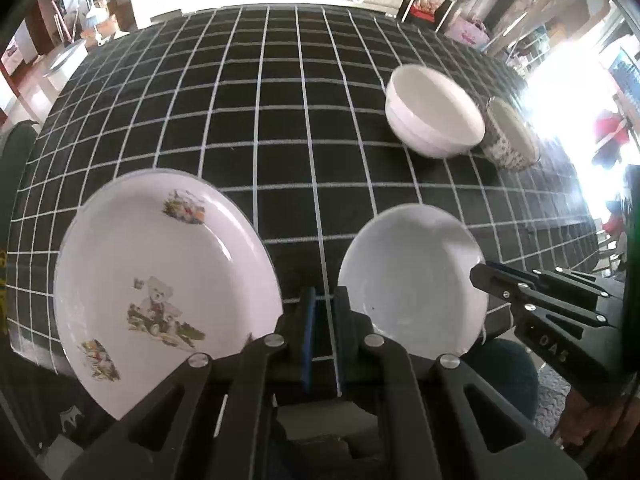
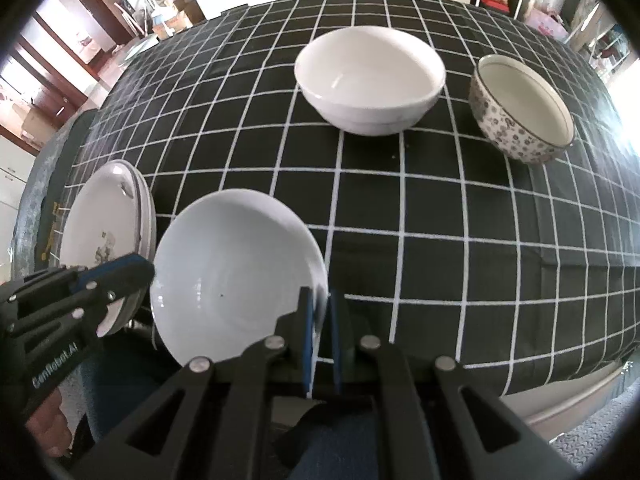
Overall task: Organize plates and bowls
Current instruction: 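Lift the white bowl and carry it over the plate stack, then lower the white bowl onto the plates and open both grippers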
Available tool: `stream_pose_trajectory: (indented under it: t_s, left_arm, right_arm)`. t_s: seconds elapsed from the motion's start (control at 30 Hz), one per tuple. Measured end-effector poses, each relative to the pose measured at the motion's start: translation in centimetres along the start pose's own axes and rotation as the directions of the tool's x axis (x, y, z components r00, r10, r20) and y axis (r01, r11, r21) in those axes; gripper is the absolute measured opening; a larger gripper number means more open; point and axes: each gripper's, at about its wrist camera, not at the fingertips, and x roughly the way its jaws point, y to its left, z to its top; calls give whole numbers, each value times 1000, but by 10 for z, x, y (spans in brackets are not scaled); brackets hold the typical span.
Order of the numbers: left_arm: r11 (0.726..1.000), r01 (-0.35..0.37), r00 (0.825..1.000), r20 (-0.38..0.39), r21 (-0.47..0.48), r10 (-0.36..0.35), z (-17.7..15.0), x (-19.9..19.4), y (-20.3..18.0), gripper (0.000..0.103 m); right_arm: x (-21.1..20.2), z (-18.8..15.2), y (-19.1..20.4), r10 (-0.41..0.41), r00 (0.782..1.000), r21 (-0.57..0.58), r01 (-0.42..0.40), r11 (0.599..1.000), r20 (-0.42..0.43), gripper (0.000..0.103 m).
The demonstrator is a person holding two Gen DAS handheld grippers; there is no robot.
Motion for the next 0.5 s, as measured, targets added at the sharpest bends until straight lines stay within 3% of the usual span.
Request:
stream_pose_trajectory:
  t_s: [0.17,0.5]
  left_arm:
    - [1000,9,998,55,10,-9,11,-22,-1,7]
    - [996,77,995,55,43,-79,63,-35,-24,9]
  right_arm:
    - [-23,9,-6,-43,996,0,43,999,72,11]
    - [-49,55,-47,13,993,117,-27,993,116,11]
